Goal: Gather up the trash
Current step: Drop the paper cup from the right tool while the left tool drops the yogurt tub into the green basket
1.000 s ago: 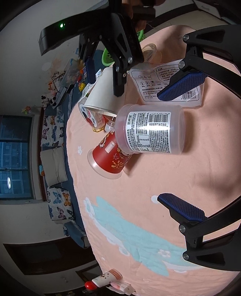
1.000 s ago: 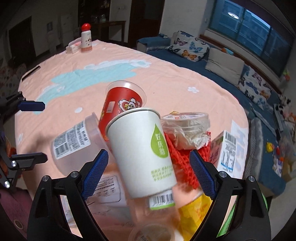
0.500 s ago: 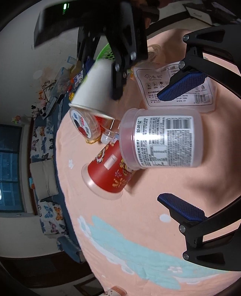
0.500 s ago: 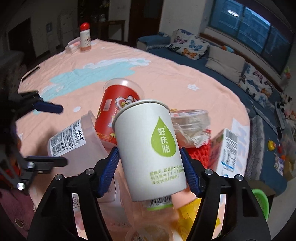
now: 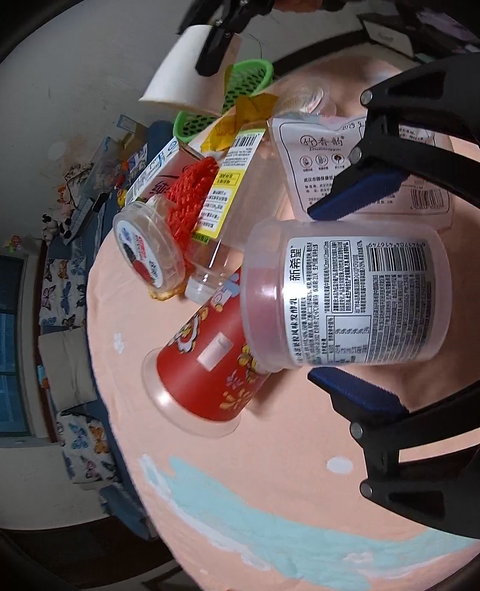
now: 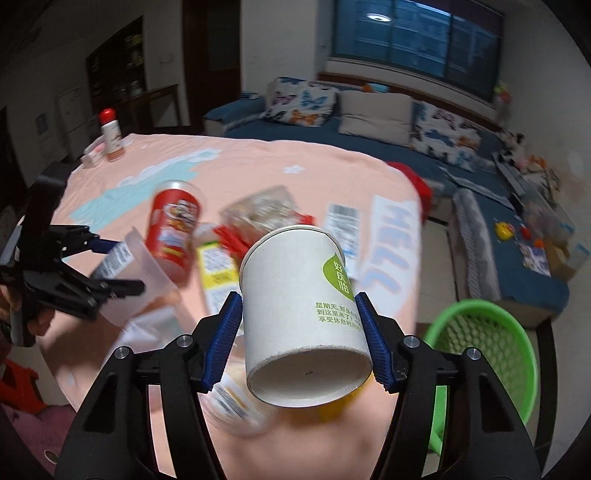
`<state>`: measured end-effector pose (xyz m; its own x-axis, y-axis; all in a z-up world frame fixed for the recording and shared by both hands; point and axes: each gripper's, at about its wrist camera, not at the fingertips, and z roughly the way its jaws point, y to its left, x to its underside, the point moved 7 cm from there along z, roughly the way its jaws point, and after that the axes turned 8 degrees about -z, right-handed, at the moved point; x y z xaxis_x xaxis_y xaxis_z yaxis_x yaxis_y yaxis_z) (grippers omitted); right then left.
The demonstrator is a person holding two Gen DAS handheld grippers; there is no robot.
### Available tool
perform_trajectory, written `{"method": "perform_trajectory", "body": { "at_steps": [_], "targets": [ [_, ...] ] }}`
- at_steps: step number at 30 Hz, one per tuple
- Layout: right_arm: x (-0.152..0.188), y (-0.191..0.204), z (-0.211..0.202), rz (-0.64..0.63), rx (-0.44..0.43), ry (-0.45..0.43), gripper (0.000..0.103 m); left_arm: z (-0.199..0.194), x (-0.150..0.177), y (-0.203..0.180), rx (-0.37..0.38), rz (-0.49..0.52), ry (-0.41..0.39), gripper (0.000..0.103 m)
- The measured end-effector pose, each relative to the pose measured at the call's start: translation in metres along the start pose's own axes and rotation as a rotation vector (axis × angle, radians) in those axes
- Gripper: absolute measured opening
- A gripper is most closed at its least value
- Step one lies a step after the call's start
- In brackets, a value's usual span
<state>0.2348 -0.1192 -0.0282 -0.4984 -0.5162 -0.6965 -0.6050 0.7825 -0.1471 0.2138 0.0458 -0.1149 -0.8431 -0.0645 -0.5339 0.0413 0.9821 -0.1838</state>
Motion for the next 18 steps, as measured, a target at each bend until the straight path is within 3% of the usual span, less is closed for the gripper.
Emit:
{"method": "perform_trajectory", "body": {
  "at_steps": [11, 18],
  "targets": [
    [0.058, -0.082, -0.012, 0.222, 0.136, 0.024, 0.062, -0.024, 0.015, 0.006, 0.015, 0.002, -0.02, 0.076],
    [0.107, -0.138, 0.002, 0.382, 0.23, 0.109, 0.062, -0.054, 0.027, 0.003, 0.047, 0.017, -0.039, 0.076]
  ]
}}
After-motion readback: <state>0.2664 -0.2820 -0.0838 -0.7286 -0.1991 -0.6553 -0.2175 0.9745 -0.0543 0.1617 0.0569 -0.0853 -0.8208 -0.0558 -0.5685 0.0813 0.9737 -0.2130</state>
